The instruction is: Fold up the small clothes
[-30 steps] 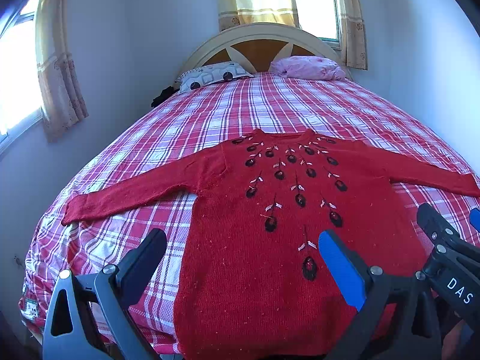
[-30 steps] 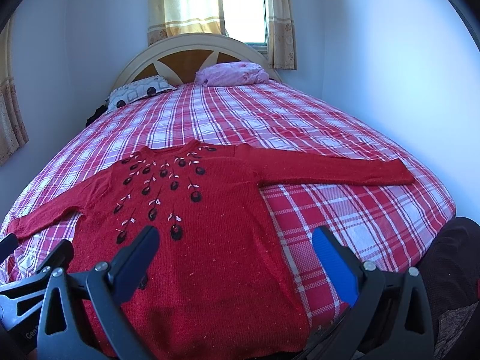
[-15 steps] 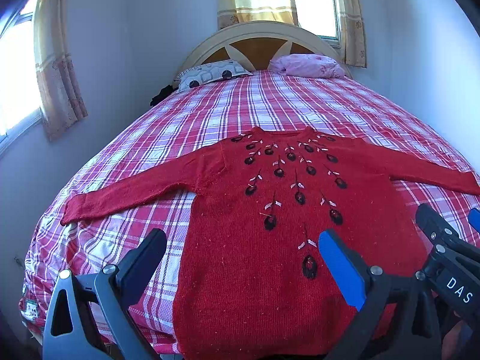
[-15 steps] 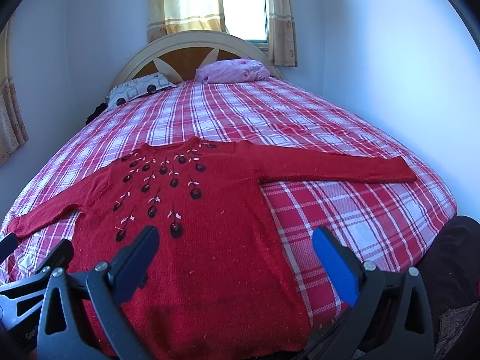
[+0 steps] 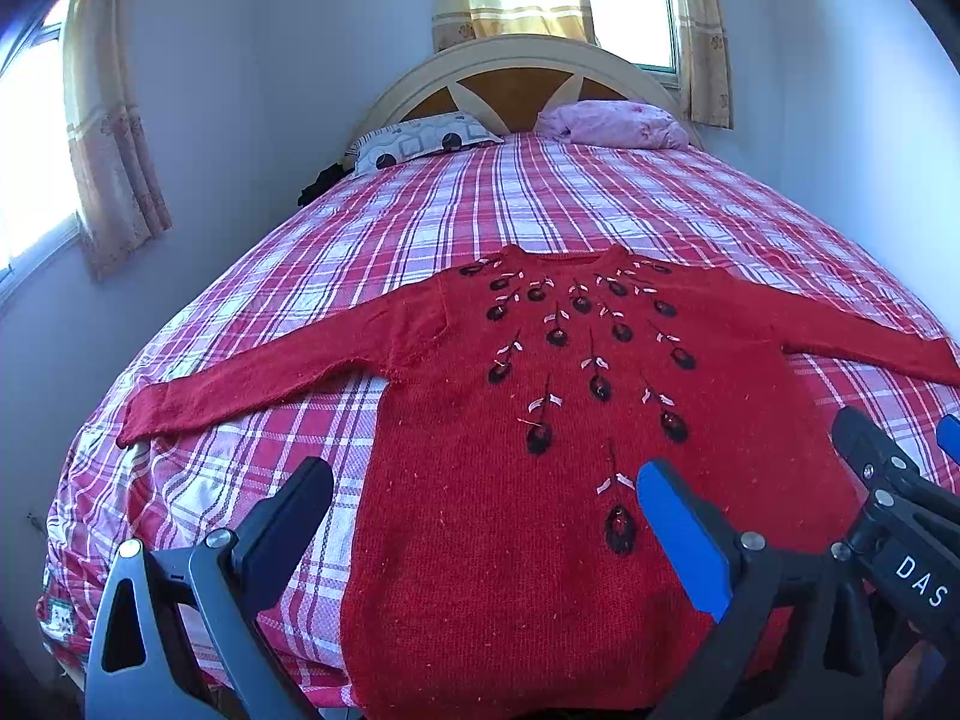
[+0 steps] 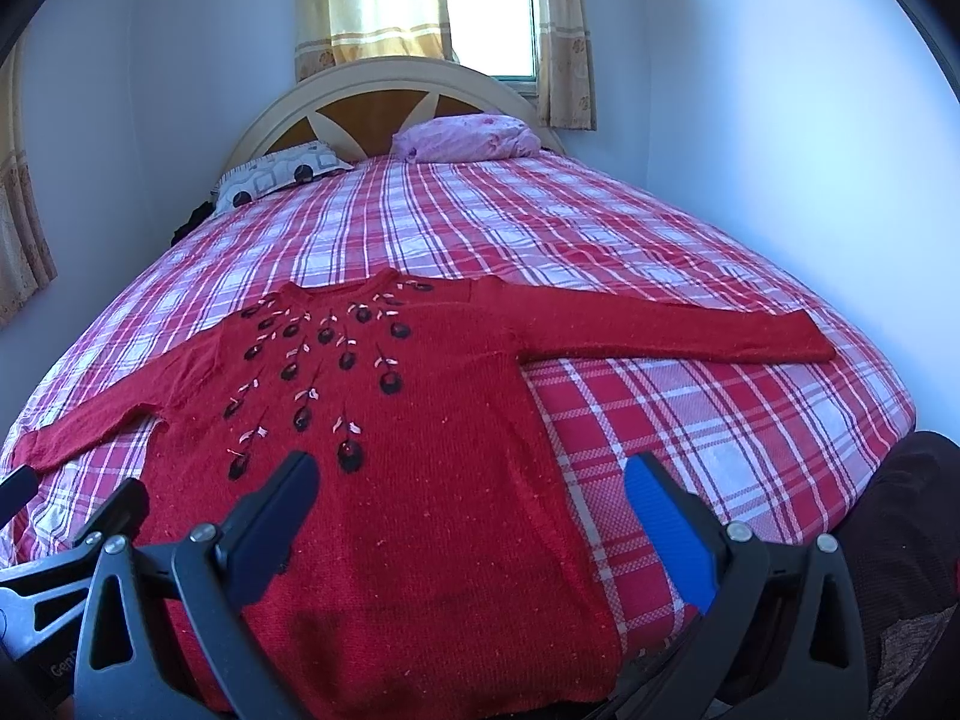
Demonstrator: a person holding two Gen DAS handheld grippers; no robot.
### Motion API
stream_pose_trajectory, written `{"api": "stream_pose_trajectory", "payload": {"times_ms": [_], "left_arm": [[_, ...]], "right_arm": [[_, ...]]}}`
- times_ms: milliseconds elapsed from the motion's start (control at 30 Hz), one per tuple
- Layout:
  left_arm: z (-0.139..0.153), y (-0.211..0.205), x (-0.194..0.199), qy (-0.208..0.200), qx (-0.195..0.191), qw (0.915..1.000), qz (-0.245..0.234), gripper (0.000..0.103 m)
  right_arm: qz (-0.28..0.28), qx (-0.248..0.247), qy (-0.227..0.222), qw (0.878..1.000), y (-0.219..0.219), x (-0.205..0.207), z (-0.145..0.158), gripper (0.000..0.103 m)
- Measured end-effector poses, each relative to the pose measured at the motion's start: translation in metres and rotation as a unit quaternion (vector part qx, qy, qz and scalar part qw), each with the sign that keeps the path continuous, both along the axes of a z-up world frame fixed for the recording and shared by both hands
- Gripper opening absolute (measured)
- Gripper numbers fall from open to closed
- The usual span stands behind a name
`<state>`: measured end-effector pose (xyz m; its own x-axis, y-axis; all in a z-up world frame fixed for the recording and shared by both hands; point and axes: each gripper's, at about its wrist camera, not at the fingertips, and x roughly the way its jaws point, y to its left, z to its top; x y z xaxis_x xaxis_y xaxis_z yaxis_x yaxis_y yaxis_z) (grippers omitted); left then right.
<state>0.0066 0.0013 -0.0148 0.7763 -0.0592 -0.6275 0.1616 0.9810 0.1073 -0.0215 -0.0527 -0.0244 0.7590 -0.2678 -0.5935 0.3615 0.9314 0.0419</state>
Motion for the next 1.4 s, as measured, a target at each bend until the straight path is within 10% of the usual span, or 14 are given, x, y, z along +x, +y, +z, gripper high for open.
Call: {"api": "stream_pose_trajectory", "payload": {"times_ms": [767,1000,1233,1400], "left_arm": [[-0.019,-0.013,0.032,0.020,0.002,0.9997,-0.017,0.102],[-0.031,-0.024,0.077,0.042,-0.001,0.9985,-0.034,0.102],[-0.028,-0.024,0.122,0.040,-0.009,0.9988,-0.028,0.102],[-0.035,-0.024,0.145,0.052,-0.017,0.9985,-0.011,0.102]], "right_arm": [[-0.010,0.025,0.005,1.000,-0.035,0.013,-0.017,0.102],[-0.102,0.091,-0.012,0.991,-0.141,0.011,-0.016,0.091],[-0.267,0.082,-0.059,0.958,-0.304,-0.026,-0.005,0.093],[-0.330,0.112,-0.015,0.937,-0.397,-0.025,-0.036,0.084]]}}
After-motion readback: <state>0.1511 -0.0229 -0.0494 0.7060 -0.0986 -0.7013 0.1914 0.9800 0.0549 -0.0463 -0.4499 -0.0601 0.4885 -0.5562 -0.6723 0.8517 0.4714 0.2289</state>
